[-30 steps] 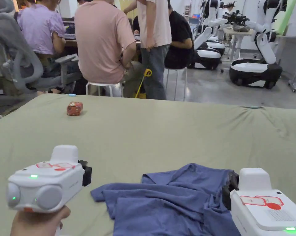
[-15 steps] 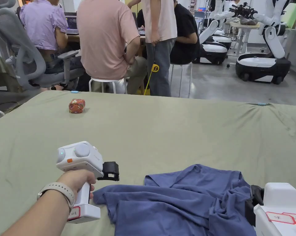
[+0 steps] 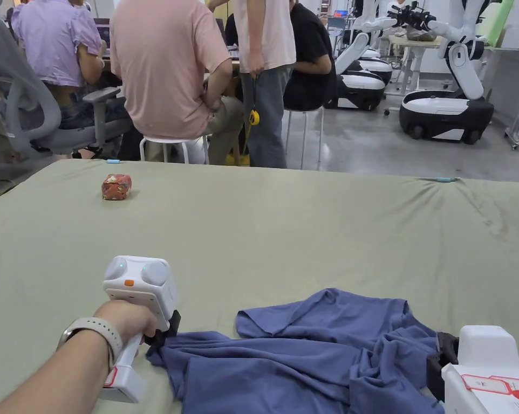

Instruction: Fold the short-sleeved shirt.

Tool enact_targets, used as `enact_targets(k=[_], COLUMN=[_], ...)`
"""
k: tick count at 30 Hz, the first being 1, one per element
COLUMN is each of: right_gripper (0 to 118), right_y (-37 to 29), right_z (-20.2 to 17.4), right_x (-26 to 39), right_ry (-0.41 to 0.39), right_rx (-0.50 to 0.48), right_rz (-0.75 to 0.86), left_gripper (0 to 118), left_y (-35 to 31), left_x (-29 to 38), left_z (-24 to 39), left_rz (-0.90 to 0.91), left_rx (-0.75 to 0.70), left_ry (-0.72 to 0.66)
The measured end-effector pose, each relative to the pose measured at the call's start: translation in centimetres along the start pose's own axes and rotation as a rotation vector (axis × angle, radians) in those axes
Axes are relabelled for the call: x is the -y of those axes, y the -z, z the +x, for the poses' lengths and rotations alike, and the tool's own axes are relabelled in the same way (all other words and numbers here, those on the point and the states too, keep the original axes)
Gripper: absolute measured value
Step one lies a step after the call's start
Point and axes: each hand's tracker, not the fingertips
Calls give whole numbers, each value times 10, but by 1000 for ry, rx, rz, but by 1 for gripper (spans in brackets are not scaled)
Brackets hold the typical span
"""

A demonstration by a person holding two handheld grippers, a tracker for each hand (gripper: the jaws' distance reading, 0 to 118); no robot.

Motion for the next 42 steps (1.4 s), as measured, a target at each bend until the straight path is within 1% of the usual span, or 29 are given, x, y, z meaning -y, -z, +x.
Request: enact_targets(k=[1,3,5,7,10,12,13,14,16,17,18,19,20,21,22,23,24,26,27,28,29,30,31,32,33,34,36,38,42], right_gripper=[0,0,0,0,0,0,3,16,71,95,115,118,118,113,107,98,95,86,84,79,64,25,4,4,4,4,4,4,4], right_y=[2,10,21,40,68,83,93,102,113,124,134,141,143,148,150,155,160,157,155,158,153,146,141,141,138,133,119,101,63], right_z=[3,17,37,57,91,110,114,116,128,127,125,121,119,113,107,105,107,111,120,126,134,141,145,151,158,162,156,163,156], right_x=[-1,-2,1,6,18,29,33,36,45,49,55,61,64,70,74,79,83,87,87,78,76,74,72,66,65,63,51,34,-21], right_ry=[-2,-3,-15,-20,-21,-45,-67,-72,-51,-38,-44,-61,-86,-114,-118,-102,-87,-69,-38,4,30,27,16,33,83,85,30,53,-27], right_rx=[-1,0,-7,-5,-6,-22,-27,-40,-67,-97,-97,-78,-60,-54,-70,-119,-152,-162,-158,-166,-162,-135,-88,-75,-114,-118,-42,-26,95], right_rz=[-6,-24,-63,-119,-234,-295,-315,-313,-333,-388,-414,-400,-405,-429,-451,-464,-461,-472,-471,-477,-466,-438,-407,-409,-425,-427,-367,-308,-163], left_gripper=[0,0,0,0,0,0,0,0,0,0,0,0,0,0,0,0,0,0,0,0,0,0,0,0,0,0,0,0,0], left_y=[-9,-26,-49,-76,-93,-96,-96,-95,-95,-95,-93,-92,-91,-89,-88,-87,-86,-81,-80,-79,-78,-77,-75,-74,-73,-71,-71,-79,-115], left_x=[1,6,15,35,50,58,61,61,65,65,63,62,63,63,61,61,62,60,61,61,61,61,61,62,63,64,64,64,48], left_z=[-2,-6,-8,0,0,0,1,1,1,0,0,0,-1,-2,-1,-1,-1,-2,-3,-3,-3,-3,-2,-1,2,3,9,10,9], left_rz=[52,173,288,408,490,493,502,506,512,512,512,511,511,508,503,500,496,488,487,487,488,494,499,508,544,555,566,602,728], left_rx=[9,16,68,58,70,83,88,94,104,107,107,106,108,110,113,113,111,111,111,105,94,79,71,68,55,26,-29,-39,-175], left_ry=[-10,31,-5,4,-9,-12,-11,-9,-15,-15,-17,-15,-15,-18,-18,-19,-13,-7,-6,-5,0,5,10,19,40,66,99,98,159])
